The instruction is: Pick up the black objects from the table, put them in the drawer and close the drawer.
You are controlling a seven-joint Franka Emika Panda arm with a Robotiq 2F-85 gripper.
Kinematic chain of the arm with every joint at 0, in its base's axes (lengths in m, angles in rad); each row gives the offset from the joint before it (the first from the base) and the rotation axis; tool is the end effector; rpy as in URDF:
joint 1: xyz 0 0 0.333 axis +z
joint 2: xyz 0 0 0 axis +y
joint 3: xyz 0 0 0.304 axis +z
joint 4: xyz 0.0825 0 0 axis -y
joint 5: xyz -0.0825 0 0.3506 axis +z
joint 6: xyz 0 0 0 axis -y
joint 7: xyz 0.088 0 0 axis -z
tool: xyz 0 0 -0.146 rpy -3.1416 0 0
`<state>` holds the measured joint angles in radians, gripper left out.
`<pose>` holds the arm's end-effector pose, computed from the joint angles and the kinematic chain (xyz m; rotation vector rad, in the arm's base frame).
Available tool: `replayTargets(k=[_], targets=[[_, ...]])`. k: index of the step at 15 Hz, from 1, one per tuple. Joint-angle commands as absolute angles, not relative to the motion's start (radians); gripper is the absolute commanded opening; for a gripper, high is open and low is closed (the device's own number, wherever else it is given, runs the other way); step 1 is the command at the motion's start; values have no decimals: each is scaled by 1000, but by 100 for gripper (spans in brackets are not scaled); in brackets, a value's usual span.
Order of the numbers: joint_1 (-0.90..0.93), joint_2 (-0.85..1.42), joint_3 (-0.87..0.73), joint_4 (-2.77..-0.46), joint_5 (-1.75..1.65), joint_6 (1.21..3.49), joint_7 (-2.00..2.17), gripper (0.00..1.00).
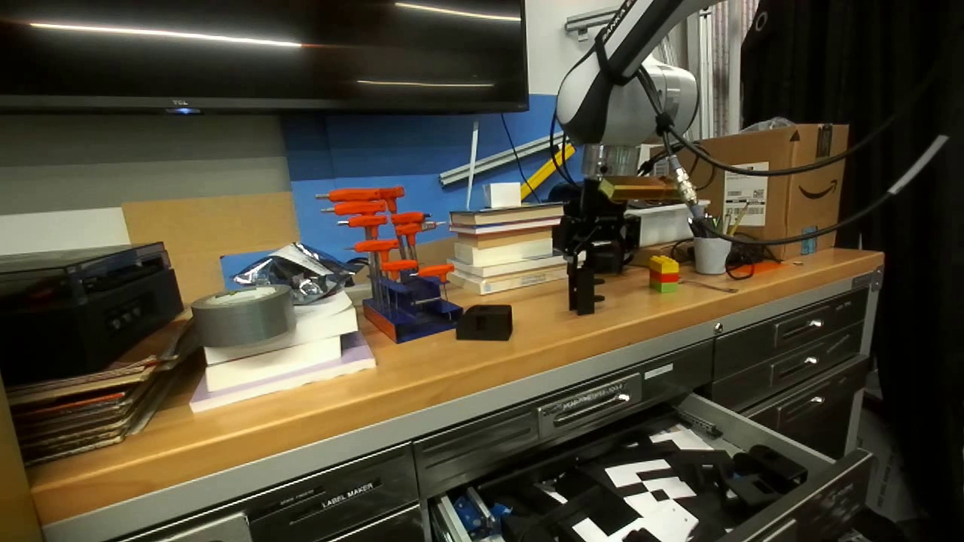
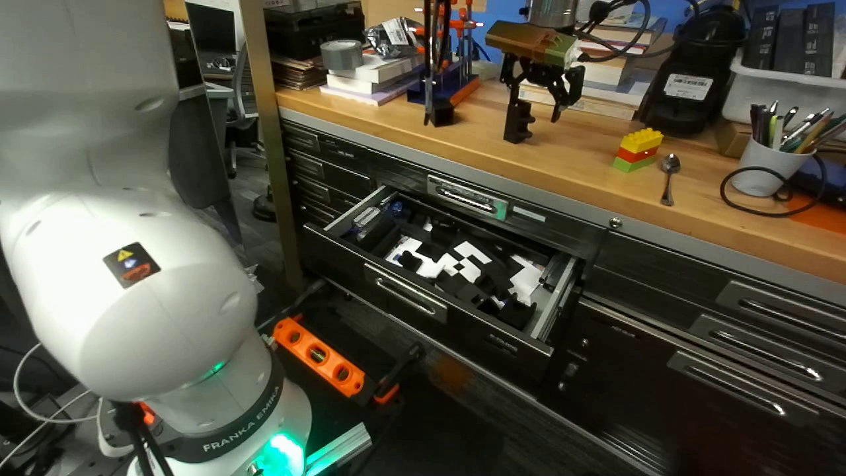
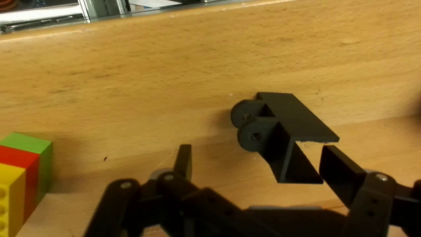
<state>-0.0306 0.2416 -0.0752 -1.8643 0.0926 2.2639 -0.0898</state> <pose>0.6038 -0.0569 0.3708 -3.0874 0.1018 -0.2536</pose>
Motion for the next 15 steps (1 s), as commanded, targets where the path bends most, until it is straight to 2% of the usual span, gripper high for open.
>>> replayTargets(k=[1,10,11,12,15], targets=[[-40,265,-70,-1813,51,2229,-52,100],[-44,262,-72,-1813,11,2192,-21,100],[-44,262,-73,-1814,6,2190,-22,89],[-45,262,-72,-1817,4,2191,-27,73],[-45,261,-72,-1820,-1,2192,-27,49]])
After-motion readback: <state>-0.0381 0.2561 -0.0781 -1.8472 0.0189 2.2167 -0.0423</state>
